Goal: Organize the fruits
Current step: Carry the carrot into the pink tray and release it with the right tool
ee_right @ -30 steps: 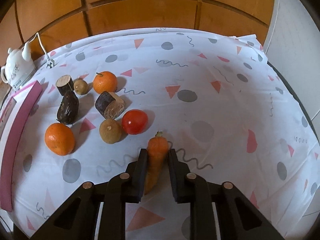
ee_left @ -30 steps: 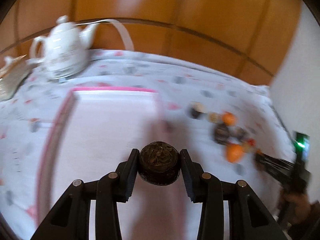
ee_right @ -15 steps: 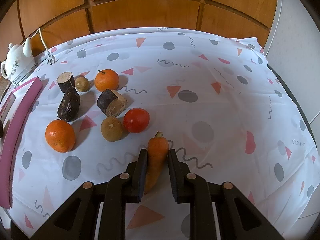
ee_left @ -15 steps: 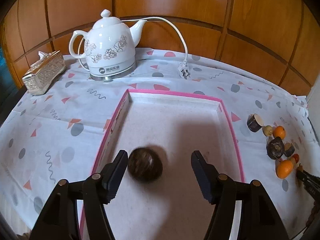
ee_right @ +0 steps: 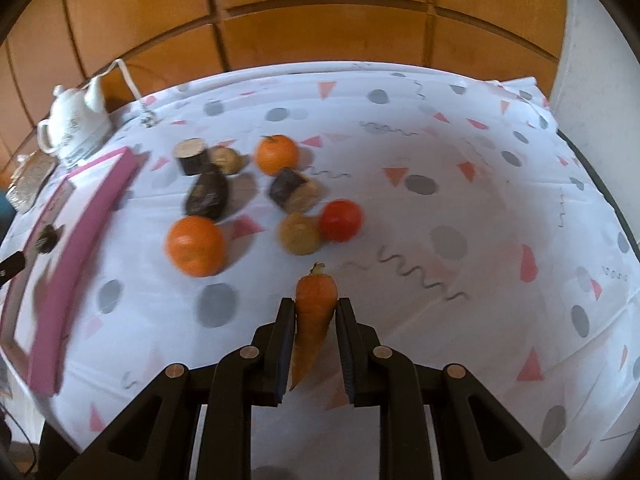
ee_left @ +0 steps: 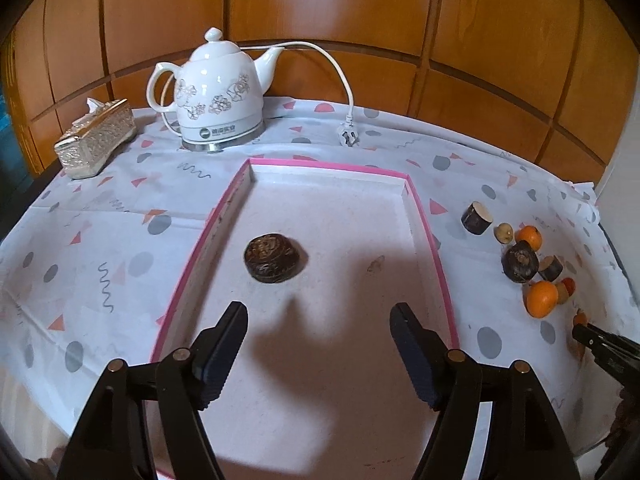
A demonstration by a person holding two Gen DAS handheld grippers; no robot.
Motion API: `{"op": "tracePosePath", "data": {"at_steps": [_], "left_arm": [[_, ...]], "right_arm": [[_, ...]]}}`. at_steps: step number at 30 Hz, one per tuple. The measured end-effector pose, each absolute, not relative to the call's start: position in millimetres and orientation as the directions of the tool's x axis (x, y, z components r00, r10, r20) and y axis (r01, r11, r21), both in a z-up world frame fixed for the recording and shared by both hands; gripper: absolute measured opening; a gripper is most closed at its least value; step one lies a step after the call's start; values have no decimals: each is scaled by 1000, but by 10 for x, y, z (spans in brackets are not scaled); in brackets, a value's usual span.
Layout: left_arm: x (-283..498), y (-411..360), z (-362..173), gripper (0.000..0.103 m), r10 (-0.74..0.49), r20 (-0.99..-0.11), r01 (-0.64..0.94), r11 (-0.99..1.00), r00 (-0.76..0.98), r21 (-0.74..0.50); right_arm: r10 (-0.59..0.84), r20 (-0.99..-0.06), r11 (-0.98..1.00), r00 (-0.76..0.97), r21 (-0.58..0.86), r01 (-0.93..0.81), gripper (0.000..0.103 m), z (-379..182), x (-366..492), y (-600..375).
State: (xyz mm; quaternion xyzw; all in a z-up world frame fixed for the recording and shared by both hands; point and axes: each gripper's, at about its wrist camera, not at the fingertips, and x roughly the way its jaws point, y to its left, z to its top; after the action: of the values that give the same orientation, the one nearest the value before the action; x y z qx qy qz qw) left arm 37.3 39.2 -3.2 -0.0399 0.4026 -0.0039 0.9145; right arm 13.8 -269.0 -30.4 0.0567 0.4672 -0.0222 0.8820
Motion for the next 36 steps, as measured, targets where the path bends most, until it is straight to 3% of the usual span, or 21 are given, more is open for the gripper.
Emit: {"op": "tracePosePath", "data": {"at_steps": [20,28,36], "left_arm": [[97,835,-11,74,28,-718,-135,987,696,-92],[81,967,-41,74,30,-722,-161,980,691,-113],[70,968,-67,74,30,-726,-159,981,687,-111]], "right_arm": [[407,-750,903,521,242,-356,20,186,459,-985],[406,-786,895,467,238,-377,21,19,810,-473],[353,-804,915,479,190,-356,33,-62,861,-410]]}}
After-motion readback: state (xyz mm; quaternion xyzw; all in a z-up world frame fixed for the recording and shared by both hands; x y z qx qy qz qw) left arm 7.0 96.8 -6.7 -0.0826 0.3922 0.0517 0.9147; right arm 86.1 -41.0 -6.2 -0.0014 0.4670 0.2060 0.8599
